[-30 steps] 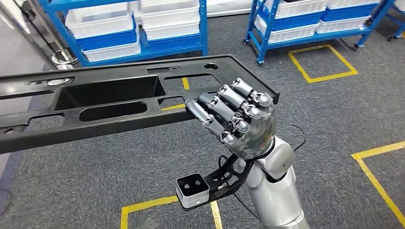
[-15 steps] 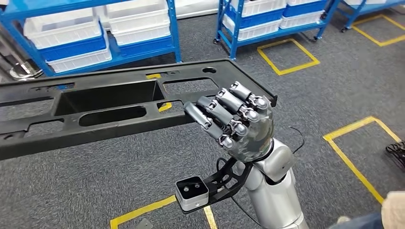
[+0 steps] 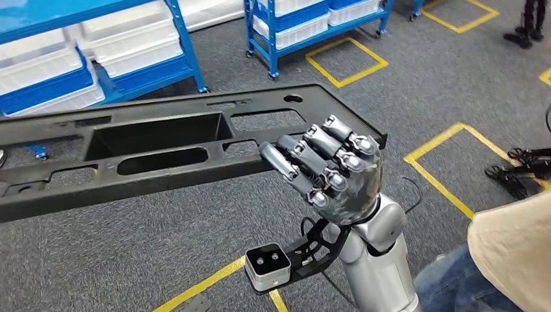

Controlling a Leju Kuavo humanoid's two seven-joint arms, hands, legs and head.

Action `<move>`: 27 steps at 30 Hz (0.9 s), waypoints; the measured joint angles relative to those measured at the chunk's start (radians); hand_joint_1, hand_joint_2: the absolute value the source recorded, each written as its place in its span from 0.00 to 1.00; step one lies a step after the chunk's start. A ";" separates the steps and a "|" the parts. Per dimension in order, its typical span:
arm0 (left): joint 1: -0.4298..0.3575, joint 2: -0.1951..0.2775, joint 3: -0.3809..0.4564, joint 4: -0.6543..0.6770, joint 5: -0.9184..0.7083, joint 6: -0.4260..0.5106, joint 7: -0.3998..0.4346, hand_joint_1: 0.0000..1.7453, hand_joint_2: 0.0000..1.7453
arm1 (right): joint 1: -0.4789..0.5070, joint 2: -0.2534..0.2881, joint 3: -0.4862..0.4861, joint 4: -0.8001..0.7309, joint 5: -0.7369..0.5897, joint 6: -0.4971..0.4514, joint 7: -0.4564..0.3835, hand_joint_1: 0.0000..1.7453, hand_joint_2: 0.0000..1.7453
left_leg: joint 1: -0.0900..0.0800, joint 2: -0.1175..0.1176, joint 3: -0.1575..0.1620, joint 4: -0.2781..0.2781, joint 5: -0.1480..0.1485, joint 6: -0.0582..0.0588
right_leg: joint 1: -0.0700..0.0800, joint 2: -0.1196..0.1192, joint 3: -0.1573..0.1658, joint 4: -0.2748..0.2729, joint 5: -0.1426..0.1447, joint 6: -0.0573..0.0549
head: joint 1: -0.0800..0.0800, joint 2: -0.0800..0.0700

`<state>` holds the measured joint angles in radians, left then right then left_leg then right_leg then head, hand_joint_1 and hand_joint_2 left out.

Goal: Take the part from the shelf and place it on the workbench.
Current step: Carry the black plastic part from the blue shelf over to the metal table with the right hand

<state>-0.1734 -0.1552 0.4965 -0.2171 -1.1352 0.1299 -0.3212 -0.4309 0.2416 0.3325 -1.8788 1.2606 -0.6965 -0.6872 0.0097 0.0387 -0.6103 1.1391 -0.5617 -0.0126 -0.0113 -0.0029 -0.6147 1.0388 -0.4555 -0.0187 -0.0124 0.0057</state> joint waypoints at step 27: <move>-0.047 0.020 -0.022 0.000 -0.014 -0.007 0.008 0.00 1.00 | 0.014 -0.005 -0.032 -0.045 -0.014 0.000 0.000 1.00 1.00 | -0.006 0.075 0.057 -0.117 0.069 0.014 | 0.010 -0.040 -0.011 0.007 0.003 0.015 | 0.003 0.000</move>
<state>-0.2208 -0.1350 0.4741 -0.2171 -1.1497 0.1232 -0.3137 -0.4173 0.2361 0.3005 -1.9239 1.2468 -0.6966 -0.6870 0.0036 0.1137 -0.5533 1.0219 -0.4924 0.0013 -0.0012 -0.0430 -0.6261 1.0453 -0.4527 -0.0036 -0.0096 0.0057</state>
